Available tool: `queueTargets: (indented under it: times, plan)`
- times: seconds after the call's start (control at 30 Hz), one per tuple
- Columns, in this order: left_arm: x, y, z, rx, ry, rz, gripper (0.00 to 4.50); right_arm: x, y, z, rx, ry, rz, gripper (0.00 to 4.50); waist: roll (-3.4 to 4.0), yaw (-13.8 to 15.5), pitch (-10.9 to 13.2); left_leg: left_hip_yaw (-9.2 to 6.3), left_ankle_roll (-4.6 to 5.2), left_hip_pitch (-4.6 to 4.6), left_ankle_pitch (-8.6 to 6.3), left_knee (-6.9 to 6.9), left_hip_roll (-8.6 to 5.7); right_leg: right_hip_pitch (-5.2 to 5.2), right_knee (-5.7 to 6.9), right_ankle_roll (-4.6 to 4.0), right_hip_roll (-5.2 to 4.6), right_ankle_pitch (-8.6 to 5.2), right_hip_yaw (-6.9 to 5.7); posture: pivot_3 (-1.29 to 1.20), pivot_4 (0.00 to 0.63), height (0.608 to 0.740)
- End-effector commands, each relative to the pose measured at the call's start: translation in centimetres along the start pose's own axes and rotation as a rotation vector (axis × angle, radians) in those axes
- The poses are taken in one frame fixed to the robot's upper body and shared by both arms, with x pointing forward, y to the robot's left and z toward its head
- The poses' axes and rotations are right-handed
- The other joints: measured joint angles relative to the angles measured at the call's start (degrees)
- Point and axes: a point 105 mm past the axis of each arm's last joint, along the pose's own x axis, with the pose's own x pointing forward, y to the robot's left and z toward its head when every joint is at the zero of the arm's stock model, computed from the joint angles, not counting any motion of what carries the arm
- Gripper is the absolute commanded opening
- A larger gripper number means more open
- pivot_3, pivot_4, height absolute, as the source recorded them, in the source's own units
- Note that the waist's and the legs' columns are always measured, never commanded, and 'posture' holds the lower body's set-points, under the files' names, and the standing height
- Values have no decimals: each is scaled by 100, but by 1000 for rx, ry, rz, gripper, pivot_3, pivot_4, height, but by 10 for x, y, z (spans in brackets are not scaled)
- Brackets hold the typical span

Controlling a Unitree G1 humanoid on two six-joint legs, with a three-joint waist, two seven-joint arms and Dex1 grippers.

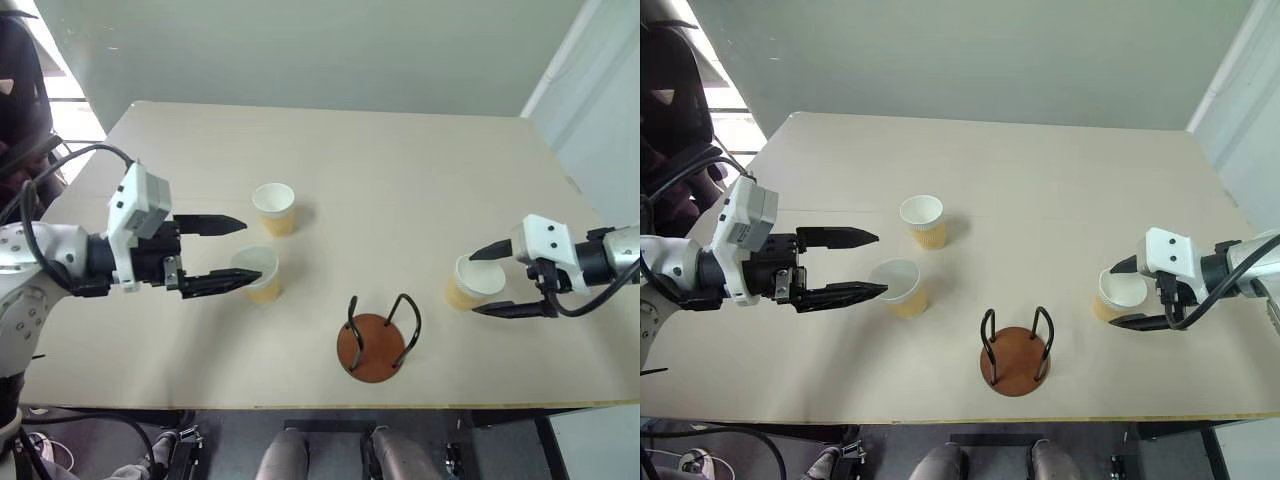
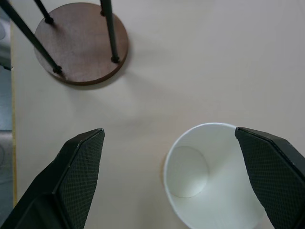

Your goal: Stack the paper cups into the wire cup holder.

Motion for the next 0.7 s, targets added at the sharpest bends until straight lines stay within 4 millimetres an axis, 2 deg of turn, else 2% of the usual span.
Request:
queueTargets:
  times: [0.03, 0.13, 0.47, 0.57, 0.7]
  plan:
    - [-6, -3, 12, 57, 8, 21, 4500, -2, 1, -4, -43, 49, 9, 4473, 0, 1, 0, 0, 0, 1, 0, 2, 0, 1, 0, 2, 0, 1, 0, 0, 150, 740]
    - [-5, -9, 15, 83, 26, 11, 4500, 1, 3, -14, -55, 99, 22, 4473, 0, 1, 0, -1, 5, 1, 4, 5, 0, 3, 2, 7, 0, 7, 0, 0, 150, 740]
    - [-5, -10, 18, 87, 30, 21, 4500, 17, -3, -26, -100, 154, 27, 4473, 0, -9, 0, 0, 11, 3, 8, 18, 1, 3, 2, 6, -1, 29, 1, 0, 150, 740]
    - [-6, -10, 18, 87, 30, 24, 4500, 19, -4, -24, -109, 149, 33, 3595, 0, -10, 0, 0, 11, 3, 8, 20, 2, 2, 3, 5, -1, 32, 0, 0, 150, 740]
    - [-7, -10, 17, 83, 24, 33, 4500, 22, -6, -28, -117, 157, 41, 2156, 0, -10, 0, 0, 11, 2, 8, 21, 2, 2, 2, 5, -1, 33, 0, 0, 150, 740]
